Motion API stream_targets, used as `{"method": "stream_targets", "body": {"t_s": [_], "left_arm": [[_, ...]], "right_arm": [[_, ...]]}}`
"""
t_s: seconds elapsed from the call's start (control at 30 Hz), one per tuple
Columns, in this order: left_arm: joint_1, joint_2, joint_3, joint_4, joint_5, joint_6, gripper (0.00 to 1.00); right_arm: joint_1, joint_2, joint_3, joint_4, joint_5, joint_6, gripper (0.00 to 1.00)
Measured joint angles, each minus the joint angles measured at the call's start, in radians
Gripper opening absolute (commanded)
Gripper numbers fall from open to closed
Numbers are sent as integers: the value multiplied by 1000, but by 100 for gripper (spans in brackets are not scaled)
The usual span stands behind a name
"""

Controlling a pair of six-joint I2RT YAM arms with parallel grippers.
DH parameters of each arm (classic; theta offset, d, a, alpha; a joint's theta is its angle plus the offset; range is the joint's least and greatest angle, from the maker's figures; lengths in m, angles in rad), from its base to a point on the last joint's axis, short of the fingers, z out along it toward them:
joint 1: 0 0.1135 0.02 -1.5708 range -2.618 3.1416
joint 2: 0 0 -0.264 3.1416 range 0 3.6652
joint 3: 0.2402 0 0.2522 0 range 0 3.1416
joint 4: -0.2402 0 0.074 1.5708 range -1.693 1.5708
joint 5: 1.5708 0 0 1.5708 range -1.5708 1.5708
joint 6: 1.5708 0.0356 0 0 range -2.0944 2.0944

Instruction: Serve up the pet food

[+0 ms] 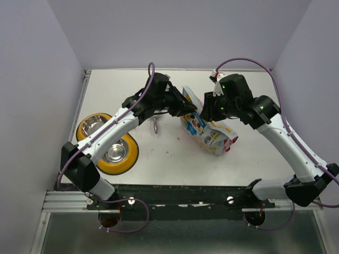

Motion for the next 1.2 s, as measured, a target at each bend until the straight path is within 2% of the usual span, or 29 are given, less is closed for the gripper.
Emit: {"method": "stream_targets", "body": {"t_s": [0.1, 0.3, 0.37, 0.8, 0.93, 1.2], "left_arm": [[0, 0, 0, 0, 1, 1, 24], [0, 0, 0, 0, 6, 0, 8], [0, 0, 0, 0, 7, 3, 0], [1, 8, 12, 27, 25, 32, 0], [1, 8, 12, 48, 34, 42, 0], [1, 10, 10, 69, 39, 49, 0]], "right_arm": [[0, 0, -1, 0, -4, 0, 46], [0, 0, -2, 0, -11, 0, 46], [0, 2, -2, 0, -11, -1, 46], [1, 87, 108, -32, 73, -45, 43], [1, 97, 146, -32, 99, -46, 39], [1, 112, 139, -31, 97, -73, 39]]}}
